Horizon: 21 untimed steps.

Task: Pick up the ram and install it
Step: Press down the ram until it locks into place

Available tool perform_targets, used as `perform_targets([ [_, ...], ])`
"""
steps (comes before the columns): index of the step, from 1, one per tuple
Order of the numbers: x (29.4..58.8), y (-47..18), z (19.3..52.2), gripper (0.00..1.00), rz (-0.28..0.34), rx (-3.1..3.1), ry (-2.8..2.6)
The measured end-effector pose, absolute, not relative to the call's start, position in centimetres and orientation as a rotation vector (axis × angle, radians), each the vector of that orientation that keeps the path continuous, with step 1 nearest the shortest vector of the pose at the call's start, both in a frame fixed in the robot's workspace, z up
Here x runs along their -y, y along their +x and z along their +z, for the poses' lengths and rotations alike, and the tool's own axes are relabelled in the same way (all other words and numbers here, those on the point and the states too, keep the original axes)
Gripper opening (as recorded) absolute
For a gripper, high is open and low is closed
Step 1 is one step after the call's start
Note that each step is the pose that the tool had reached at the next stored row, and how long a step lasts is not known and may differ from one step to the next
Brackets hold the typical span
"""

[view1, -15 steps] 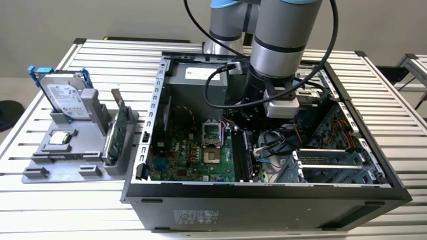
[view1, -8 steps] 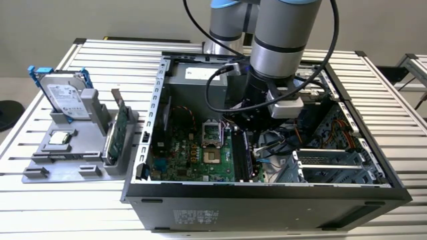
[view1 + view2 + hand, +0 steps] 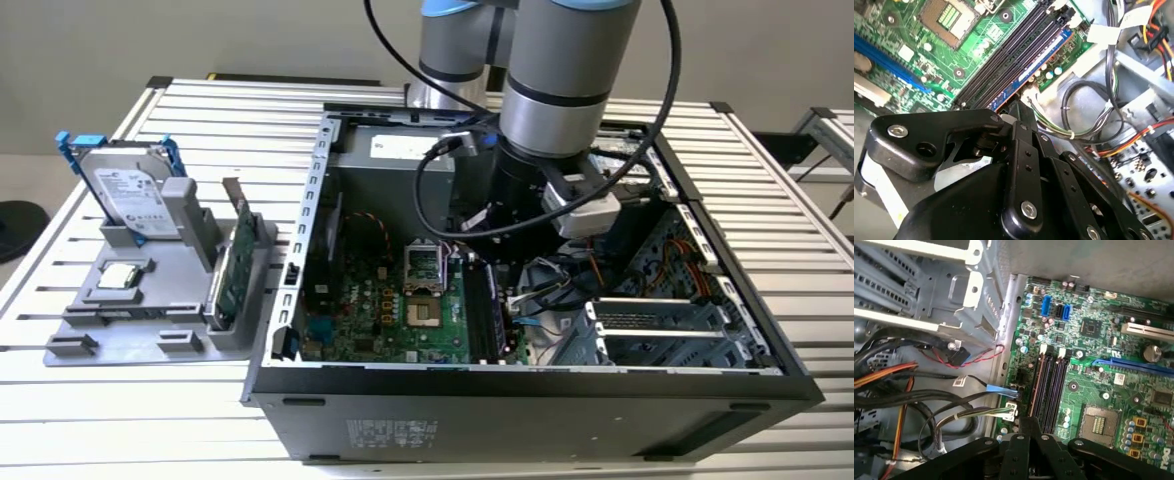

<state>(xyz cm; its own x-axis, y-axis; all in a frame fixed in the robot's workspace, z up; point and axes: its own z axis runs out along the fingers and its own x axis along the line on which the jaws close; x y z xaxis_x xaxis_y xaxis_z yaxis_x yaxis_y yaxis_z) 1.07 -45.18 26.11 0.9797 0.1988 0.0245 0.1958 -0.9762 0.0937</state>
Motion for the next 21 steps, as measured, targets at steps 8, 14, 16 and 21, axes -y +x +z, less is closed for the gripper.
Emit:
perform_targets([
  [8, 45.17, 1.06, 25.87, 0.00, 0.061, -0.523, 3.008],
  [14, 45.18, 1.06, 25.79, 0.00, 0.069, -0.688, 2.977],
  [16, 45.18, 1.05, 25.75, 0.00, 0.071, -0.742, 2.964],
  [21, 45.18, 1.04, 25.67, 0.00, 0.077, -0.877, 2.929],
])
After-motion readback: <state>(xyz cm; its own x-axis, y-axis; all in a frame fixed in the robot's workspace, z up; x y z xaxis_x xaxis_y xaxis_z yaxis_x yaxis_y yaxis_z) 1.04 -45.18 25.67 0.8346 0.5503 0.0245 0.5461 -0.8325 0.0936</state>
